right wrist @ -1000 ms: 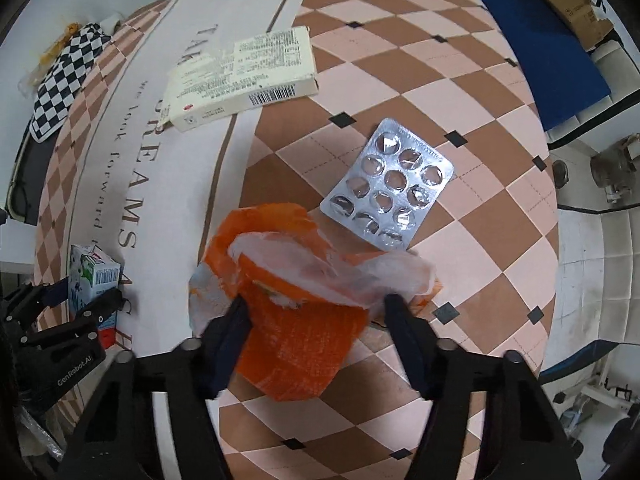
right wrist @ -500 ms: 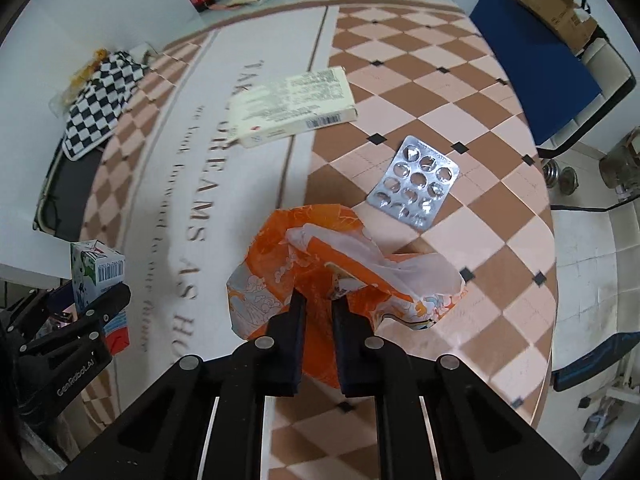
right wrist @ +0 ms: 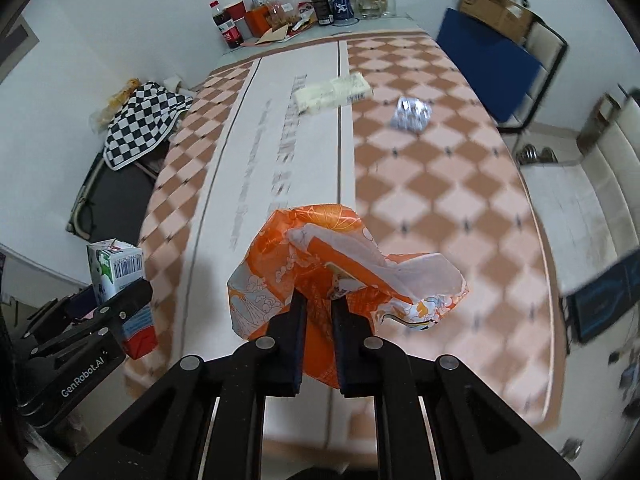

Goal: Collect trash
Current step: 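Carry the milk carton and orange bag over the bin and release both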

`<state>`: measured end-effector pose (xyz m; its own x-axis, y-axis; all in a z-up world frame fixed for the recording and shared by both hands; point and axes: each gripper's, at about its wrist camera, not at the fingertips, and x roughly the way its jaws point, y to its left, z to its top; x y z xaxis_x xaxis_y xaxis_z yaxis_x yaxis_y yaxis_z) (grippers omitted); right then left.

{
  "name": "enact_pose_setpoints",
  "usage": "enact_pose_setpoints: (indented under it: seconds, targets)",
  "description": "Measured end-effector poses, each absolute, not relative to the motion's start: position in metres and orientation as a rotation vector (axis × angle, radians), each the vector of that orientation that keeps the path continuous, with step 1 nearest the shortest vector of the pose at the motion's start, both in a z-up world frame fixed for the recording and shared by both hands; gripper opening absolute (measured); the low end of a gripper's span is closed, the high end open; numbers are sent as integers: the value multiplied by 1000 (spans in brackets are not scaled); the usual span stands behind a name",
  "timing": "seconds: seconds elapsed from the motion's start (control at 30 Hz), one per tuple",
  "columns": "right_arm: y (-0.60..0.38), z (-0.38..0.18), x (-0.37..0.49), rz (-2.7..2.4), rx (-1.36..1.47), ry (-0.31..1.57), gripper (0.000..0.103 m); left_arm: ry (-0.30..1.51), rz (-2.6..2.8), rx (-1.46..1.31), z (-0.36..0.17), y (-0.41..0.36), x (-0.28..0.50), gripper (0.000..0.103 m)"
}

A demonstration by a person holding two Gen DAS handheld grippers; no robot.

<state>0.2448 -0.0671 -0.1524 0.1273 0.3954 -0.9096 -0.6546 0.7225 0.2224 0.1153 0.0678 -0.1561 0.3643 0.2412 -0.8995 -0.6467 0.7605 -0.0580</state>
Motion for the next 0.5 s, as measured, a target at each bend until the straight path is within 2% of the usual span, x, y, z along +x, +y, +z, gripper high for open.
enact_pose_setpoints:
  seconds: [0.1,0.27,0.4,0.5]
  targets:
    - [-106,-155,188,765,-228,1256,12,1066,553,-467,-159,45,79,50]
    - [-161,-182,117,742,-222,1356,12,1146,488,-540,-194,7,19,50]
    - [-205,-226,68,732,-243,1479,12,1248,456,-596,-241,-19,-17,50]
    - [-233,-280,42,708,-251,1595,12,1335,438,-657,-295,-36,-34,50]
